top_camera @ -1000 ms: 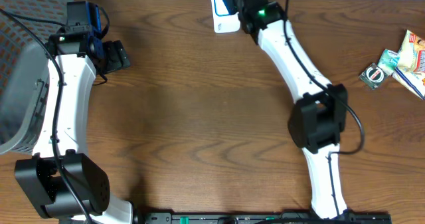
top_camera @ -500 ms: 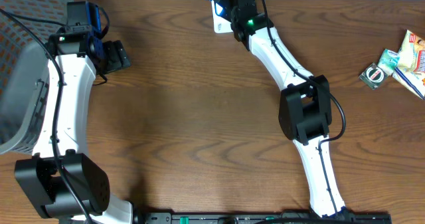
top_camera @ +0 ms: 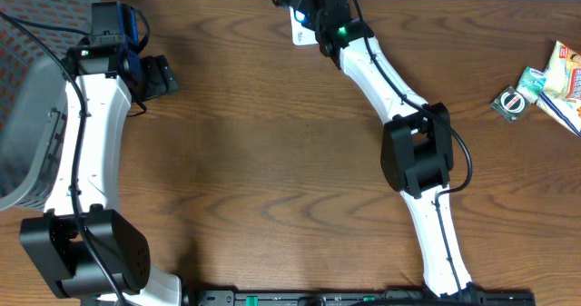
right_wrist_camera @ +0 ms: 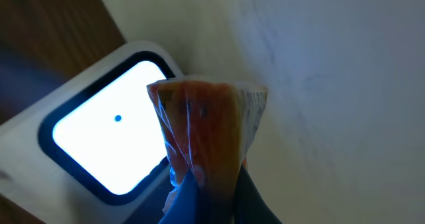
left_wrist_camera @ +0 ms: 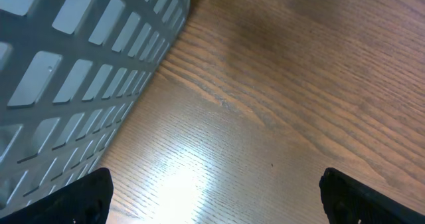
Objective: Scan the item barcode
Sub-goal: 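Raise the orange snack box to the scanner face with the right gripper, then carry the orange snack box right toward the snack bag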
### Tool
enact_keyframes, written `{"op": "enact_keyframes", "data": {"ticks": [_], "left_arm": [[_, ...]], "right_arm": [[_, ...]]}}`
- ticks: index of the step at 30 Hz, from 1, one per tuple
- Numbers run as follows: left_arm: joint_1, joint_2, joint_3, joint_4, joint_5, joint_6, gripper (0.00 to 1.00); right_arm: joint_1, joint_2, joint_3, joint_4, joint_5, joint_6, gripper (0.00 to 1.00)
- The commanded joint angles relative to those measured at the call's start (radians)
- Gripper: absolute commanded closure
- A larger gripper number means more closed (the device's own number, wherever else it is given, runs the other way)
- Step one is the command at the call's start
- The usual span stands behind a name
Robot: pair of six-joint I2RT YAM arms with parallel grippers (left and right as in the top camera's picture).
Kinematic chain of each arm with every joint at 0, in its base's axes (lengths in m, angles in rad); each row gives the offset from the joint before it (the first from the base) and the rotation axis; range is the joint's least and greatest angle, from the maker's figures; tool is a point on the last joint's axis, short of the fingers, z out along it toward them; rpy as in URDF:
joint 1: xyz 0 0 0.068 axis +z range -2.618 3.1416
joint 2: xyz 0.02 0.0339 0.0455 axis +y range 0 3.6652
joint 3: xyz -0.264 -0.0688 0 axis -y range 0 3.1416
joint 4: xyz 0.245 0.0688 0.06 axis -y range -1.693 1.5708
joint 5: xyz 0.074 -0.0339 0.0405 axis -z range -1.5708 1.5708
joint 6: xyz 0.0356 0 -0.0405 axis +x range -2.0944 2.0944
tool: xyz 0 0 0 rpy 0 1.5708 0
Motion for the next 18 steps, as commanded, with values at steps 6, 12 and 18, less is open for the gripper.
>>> {"op": "enact_keyframes", "data": {"ticks": [6, 12, 18], "left_arm": [[0.002, 0.01, -0.005, -0.002, 0.003, 0.009, 0.03], [0.002, 0.01, -0.005, -0.002, 0.003, 0.009, 0.03], [0.002, 0.01, -0.005, -0.002, 0.003, 0.009, 0.02]], "right_arm": [[0.005, -0.019, 0.019, 0.001, 0.045, 0.009, 0.99], [0.009, -0.045, 0.019, 0.0, 0.079, -0.026, 0.99], [-0.046, -0.126, 0.019, -0.049, 0.16, -0.024, 0.99]]}}
